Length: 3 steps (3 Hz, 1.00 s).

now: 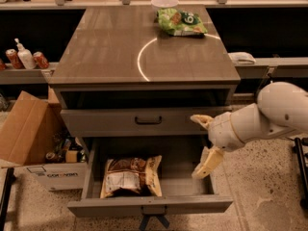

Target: Pick brown chip bag from middle drawer and place on counter

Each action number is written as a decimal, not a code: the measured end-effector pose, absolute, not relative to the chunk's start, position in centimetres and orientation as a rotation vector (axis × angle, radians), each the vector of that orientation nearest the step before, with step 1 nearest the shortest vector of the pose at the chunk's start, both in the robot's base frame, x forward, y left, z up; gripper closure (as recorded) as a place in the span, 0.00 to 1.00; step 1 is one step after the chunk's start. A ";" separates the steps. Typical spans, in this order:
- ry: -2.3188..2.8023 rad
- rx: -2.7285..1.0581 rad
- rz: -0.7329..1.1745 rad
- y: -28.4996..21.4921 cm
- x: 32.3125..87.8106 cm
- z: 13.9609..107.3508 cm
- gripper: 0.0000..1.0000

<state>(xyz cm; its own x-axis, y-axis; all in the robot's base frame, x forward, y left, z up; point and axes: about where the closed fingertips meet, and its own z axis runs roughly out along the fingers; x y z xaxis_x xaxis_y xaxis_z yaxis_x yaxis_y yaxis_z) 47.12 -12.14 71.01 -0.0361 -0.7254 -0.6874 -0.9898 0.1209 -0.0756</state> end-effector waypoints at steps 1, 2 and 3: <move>1.785 -1.683 0.772 -8.3 47.5 65.7 0.00; 1.785 -1.683 0.772 -8.3 47.5 65.7 0.00; 1.780 -1.707 0.843 -6.4 47.8 62.6 0.00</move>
Offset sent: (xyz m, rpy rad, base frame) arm 0.0037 0.0310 -0.0378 0.0588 0.0715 0.0643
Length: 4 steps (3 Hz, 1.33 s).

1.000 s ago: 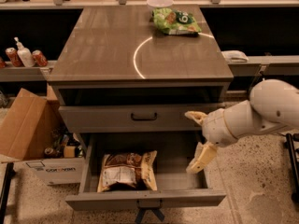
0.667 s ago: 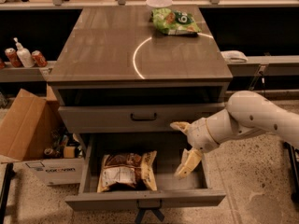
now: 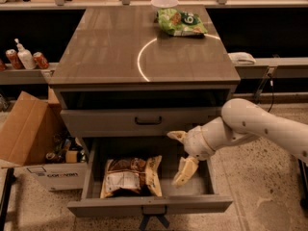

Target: Pick brown chip bag from middle drawer and place on counter

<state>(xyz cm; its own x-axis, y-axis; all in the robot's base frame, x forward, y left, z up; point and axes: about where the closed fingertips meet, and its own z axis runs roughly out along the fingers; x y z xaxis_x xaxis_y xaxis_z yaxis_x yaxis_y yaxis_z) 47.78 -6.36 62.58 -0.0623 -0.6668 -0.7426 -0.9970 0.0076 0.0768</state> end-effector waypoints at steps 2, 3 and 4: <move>1.789 -1.737 0.992 -0.7 47.3 55.4 0.00; 1.796 -1.644 1.006 1.5 48.1 52.8 0.00; 1.791 -1.635 1.015 1.7 48.5 52.2 0.00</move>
Offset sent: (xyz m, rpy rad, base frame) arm -0.0049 0.0856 -0.1080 0.0104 0.1433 0.0666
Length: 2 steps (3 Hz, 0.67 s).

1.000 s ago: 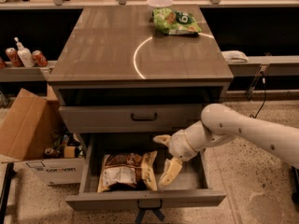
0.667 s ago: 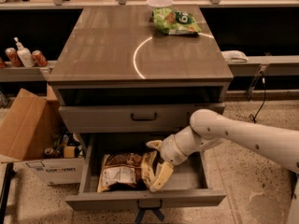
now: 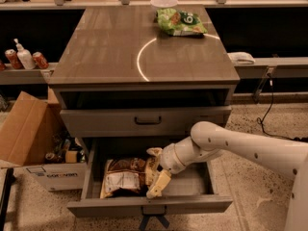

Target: Pick brown chip bag from middle drawer and place on counter

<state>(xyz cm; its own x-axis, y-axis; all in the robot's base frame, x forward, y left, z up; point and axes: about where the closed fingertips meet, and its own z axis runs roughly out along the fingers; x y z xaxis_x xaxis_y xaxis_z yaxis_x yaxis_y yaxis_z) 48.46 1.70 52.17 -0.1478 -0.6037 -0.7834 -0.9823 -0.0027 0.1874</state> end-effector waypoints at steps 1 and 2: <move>1.824 -1.623 0.970 2.3 50.5 50.2 0.00; 1.841 -1.588 0.912 2.7 52.4 48.9 0.00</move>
Offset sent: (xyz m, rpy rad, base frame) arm 0.0624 0.0091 -0.0450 -0.0548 -0.0784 -0.1316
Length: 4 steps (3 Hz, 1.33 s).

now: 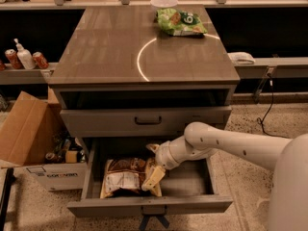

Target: Pick brown chip bag from middle drawer and place on counter

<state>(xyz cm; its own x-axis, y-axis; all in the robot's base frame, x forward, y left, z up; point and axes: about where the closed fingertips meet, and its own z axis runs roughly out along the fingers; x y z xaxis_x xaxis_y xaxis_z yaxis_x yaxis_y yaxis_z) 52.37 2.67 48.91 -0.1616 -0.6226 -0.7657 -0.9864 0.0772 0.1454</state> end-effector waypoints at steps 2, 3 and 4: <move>1.870 -1.507 0.816 4.2 55.7 45.7 0.00; 1.916 -1.501 0.767 5.2 56.9 43.7 0.00; 1.955 -1.501 0.733 6.1 57.4 42.1 0.00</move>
Offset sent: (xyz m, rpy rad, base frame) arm 0.0543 0.0252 -0.0477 -0.0286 -0.0864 -0.1522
